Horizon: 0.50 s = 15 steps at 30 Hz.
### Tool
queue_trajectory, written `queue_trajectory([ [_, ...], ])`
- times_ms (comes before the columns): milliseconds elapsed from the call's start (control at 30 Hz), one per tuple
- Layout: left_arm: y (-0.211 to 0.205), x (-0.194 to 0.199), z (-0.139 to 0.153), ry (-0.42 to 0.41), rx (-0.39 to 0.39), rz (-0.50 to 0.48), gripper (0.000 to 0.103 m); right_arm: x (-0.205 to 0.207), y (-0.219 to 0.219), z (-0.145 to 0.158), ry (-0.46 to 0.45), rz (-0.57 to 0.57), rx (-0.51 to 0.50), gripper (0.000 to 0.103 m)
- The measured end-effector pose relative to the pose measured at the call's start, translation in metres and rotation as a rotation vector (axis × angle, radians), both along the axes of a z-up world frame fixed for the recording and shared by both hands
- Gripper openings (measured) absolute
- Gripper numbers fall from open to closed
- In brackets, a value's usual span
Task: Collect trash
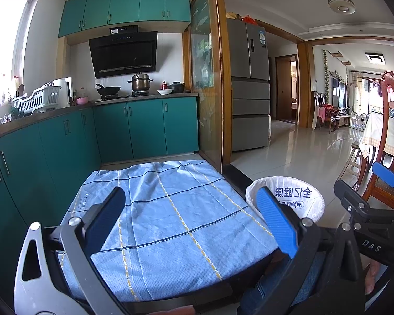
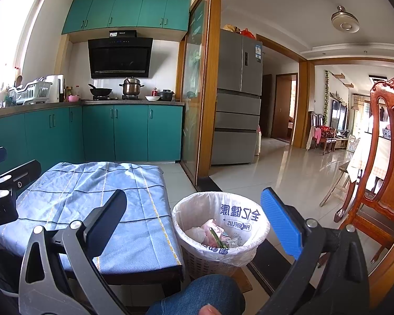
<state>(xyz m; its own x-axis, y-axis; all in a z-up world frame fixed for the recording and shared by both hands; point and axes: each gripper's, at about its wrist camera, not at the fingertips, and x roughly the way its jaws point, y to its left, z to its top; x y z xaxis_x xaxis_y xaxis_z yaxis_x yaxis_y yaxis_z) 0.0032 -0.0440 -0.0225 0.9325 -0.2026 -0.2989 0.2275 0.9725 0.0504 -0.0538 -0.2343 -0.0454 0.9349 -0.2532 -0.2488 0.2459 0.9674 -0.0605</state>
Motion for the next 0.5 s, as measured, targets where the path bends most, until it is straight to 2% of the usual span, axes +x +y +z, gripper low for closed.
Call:
queue_trajectory([
  [400, -0.003, 0.008, -0.008, -0.002, 0.014, 0.05, 0.1, 0.011, -0.001, -0.004, 0.028, 0.006, 0.002, 0.1],
  [500, -0.002, 0.013, -0.011, 0.018, 0.001, 0.035, 0.1, 0.016, 0.001, -0.007, 0.04, 0.014, 0.001, 0.1],
])
